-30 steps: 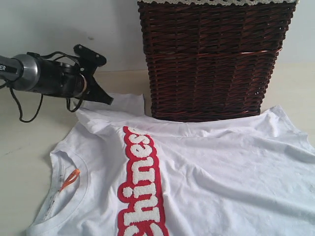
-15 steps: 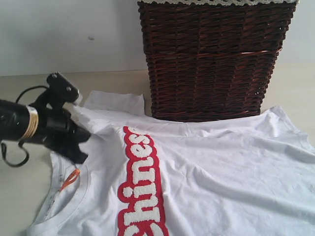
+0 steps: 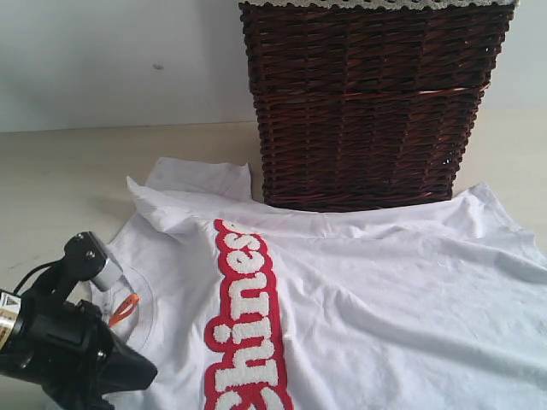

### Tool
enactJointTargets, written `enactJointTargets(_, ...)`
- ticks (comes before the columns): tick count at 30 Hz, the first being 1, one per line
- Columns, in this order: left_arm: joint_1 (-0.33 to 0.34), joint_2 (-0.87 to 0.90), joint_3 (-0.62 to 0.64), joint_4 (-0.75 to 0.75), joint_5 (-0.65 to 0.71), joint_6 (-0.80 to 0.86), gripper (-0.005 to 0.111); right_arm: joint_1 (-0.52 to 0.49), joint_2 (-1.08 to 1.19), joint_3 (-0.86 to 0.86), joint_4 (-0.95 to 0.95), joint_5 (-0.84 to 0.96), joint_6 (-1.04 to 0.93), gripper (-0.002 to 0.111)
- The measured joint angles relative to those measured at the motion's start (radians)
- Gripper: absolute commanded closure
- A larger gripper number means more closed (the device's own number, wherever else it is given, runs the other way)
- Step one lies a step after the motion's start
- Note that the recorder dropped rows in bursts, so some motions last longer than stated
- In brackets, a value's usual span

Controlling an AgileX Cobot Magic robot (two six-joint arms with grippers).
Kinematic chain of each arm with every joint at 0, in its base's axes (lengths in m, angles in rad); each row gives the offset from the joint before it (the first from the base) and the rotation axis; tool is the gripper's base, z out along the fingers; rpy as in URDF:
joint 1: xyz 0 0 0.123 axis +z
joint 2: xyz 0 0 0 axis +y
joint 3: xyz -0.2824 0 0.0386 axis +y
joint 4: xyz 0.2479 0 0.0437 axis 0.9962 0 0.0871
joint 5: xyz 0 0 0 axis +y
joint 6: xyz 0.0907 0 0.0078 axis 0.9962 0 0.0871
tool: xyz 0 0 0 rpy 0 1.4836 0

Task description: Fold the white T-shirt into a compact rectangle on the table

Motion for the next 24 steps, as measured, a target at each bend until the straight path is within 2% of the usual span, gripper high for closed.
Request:
enactJointTargets(8,0.0,-0.011,0.046,0.002,0.076,0.024,0.107,0.0,0.0,0.0,0.0,0.0,0.0,0.079)
enactJointTargets(16,0.0,-0.022,0.046,-0.012,0.08,0.188,0.107,0.0,0.0,0.0,0.0,0.0,0.0,0.079)
enactJointTargets(18,0.0,-0.031,0.044,-0.039,0.087,0.141,0.107,0.0,0.0,0.0,0.0,0.0,0.0,0.079)
enactJointTargets(21,0.001,-0.05,0.034,-0.021,0.084,-0.02,0.107,0.0,0.0,0.0,0.0,0.0,0.0,0.079)
enactJointTargets(24,0.002,-0.074,0.032,-0.013,-0.042,-0.029,0.107,0.0,0.0,0.0,0.0,0.0,0.0,0.079)
